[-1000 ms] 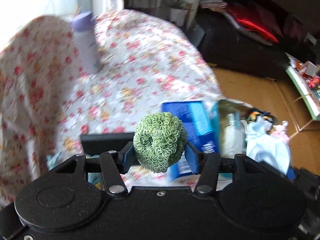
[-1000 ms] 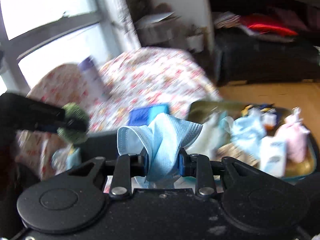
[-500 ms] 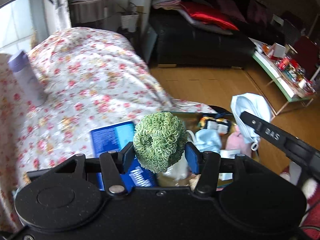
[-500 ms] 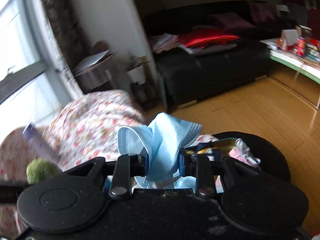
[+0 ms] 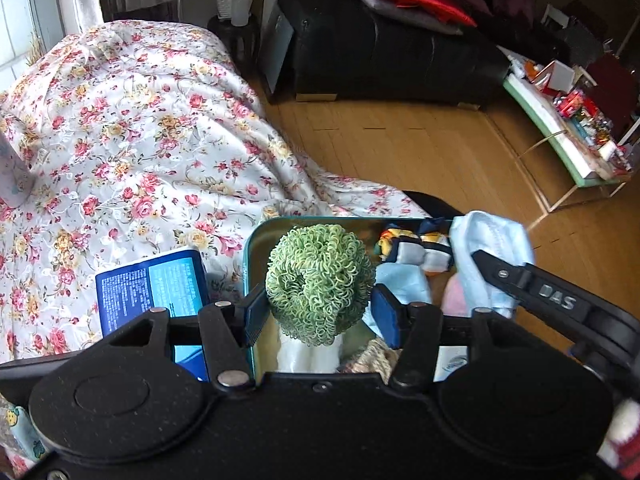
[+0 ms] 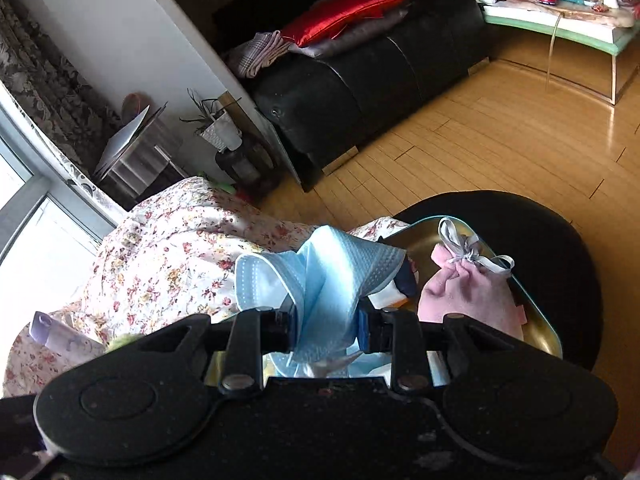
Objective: Organize soft objects
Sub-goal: 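Carry the green ball and blue mask into the gold tray and open both grippers, then move both open tools back to the bedspread beside the blue Tempo pack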
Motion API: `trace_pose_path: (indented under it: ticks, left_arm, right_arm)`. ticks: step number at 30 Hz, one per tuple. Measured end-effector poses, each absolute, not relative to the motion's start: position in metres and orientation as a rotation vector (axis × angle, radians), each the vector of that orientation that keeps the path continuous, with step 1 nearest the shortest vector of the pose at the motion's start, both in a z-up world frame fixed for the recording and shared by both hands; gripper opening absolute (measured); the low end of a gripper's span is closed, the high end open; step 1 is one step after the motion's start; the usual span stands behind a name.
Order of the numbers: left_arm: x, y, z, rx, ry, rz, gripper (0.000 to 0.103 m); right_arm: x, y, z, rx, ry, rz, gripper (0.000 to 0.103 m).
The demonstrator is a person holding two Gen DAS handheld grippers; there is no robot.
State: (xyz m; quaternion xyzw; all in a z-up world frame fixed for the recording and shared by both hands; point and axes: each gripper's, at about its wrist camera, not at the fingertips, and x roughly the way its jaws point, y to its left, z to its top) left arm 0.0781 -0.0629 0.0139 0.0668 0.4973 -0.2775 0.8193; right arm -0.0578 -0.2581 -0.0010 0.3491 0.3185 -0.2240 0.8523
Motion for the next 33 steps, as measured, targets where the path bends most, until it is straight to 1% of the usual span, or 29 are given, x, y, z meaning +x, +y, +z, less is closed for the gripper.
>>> trace_pose_path:
  ticks: [1,2,4,5,9,19,20,21,22,24,33]
  left_arm:
    - [0.078,-0.064,0.013,0.141,1.057,-0.581,0.062]
    - [0.078,-0.062,0.013,0.136,1.053,-0.575,0.071]
    - [0.078,-0.059,0.014,0.121,1.042,-0.572,0.08]
    - [0.078,-0.058,0.015,0.119,1.041,-0.567,0.081]
    - [0.078,-0.05,0.013,0.116,1.044,-0.539,0.081]
    - [0.07,-0.019,0.011,0.101,1.049,-0.491,0.081]
    - [0.07,-0.017,0.011,0.101,1.047,-0.488,0.081]
    - [0.069,-0.016,0.012,0.102,1.044,-0.485,0.081]
    - [0.068,-0.014,0.012,0.102,1.041,-0.484,0.082]
    - [0.067,-0.012,0.013,0.104,1.037,-0.482,0.082]
    - [0.059,-0.002,0.013,0.123,1.02,-0.468,0.082]
  right_arm:
    - [-0.058,-0.258,-0.002,0.732,0.667,-0.473,0.027]
    - [-0.058,-0.259,-0.002,0.733,0.665,-0.473,0.027]
    - [-0.059,-0.261,-0.004,0.738,0.665,-0.476,0.027]
    - [-0.059,-0.262,-0.005,0.741,0.665,-0.478,0.027]
    - [-0.059,-0.259,-0.002,0.735,0.67,-0.488,0.027]
    - [-0.057,-0.258,-0.002,0.708,0.671,-0.529,0.031]
    - [-0.057,-0.258,-0.002,0.708,0.671,-0.533,0.034]
    - [-0.058,-0.258,-0.002,0.707,0.668,-0.54,0.042]
    - [-0.058,-0.259,-0.002,0.707,0.661,-0.547,0.054]
    - [-0.06,-0.26,-0.001,0.71,0.65,-0.557,0.061]
    - [-0.062,-0.262,-0.001,0.717,0.644,-0.561,0.061]
